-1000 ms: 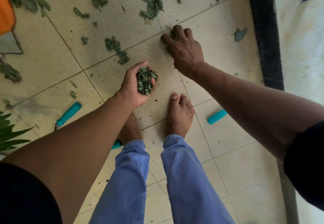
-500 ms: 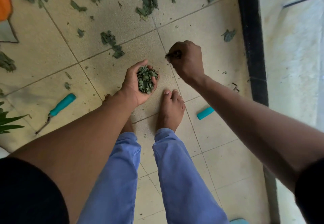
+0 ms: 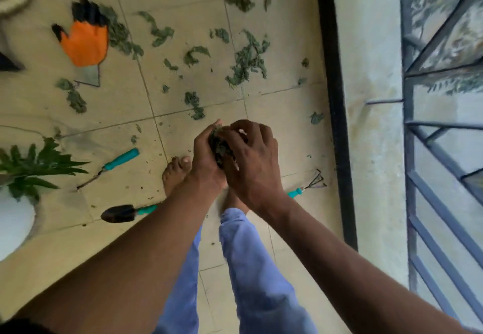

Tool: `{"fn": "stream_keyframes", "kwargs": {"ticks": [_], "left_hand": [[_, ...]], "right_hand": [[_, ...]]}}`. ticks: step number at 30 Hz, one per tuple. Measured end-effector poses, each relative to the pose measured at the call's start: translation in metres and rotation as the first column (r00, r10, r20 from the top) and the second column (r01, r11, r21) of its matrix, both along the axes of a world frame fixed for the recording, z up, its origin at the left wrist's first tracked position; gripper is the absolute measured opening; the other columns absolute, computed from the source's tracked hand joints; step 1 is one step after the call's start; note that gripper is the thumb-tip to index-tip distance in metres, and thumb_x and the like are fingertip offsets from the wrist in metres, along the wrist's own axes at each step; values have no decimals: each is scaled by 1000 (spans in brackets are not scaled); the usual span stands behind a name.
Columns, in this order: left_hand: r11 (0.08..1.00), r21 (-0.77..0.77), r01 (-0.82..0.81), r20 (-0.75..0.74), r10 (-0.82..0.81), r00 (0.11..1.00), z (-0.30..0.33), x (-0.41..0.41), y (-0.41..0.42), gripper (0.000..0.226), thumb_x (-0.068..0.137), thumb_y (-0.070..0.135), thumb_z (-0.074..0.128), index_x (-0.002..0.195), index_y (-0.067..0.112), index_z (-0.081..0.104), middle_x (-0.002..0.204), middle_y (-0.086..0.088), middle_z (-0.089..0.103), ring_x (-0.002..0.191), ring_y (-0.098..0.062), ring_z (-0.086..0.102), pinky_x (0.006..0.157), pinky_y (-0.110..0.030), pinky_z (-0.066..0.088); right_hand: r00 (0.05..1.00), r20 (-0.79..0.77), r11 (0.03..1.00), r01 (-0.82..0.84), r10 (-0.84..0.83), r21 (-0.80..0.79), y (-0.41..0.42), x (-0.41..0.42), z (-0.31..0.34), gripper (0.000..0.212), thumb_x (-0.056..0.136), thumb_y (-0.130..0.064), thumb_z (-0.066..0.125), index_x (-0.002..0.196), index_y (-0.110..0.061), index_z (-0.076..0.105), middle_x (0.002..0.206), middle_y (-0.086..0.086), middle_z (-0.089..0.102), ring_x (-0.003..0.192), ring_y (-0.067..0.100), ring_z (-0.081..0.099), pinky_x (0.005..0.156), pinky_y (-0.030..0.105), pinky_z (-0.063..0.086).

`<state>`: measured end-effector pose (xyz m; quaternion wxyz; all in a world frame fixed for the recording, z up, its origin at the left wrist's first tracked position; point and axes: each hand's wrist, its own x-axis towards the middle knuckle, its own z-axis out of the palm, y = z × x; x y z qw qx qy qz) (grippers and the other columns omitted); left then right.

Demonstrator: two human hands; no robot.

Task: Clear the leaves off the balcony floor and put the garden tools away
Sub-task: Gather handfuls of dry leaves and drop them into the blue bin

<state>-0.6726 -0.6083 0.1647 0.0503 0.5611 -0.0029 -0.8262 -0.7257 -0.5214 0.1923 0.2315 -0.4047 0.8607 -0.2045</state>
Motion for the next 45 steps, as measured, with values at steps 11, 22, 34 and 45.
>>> {"fn": "stream_keyframes", "kwargs": {"ticks": [11, 22, 34, 45], "left_hand": [[870, -195, -452, -65, 448, 891, 152, 46, -52, 35, 105, 34, 41, 94, 15, 67, 86, -5, 69, 81, -18, 70, 71, -28, 57], [620, -207, -757, -162, 741, 651, 151, 199, -54, 30, 105, 33, 44, 106, 12, 65, 101, -6, 69, 106, -24, 66, 104, -33, 49], [304, -309, -901, -210, 903, 376, 203, 406, -5, 29, 94, 20, 51, 99, 8, 77, 106, -11, 73, 101, -26, 71, 78, -32, 59], [-128, -373, -919, -174, 983, -66, 217, 529, 115, 36, 86, 1, 52, 112, 15, 73, 110, -17, 69, 102, -32, 66, 98, -42, 52]], "right_hand": [[831, 541, 941, 74, 126, -332, -90, 30, 145, 45, 86, -28, 65, 129, -15, 66, 127, -4, 66, 122, 13, 60, 100, 39, 52], [764, 600, 949, -48, 236, -311, -117, 179, 133, 44, 81, 6, 58, 118, -12, 74, 122, -6, 72, 121, -6, 59, 102, 18, 48], [378, 878, 954, -53, 292, -294, -98, 380, 181, 43, 75, 2, 48, 109, -2, 74, 116, 9, 75, 120, 29, 65, 107, 56, 49], [294, 840, 820, -505, 455, -267, -17, 521, 177, 43, 80, 15, 55, 112, -7, 74, 111, 2, 76, 112, 17, 69, 98, 37, 57]]}}
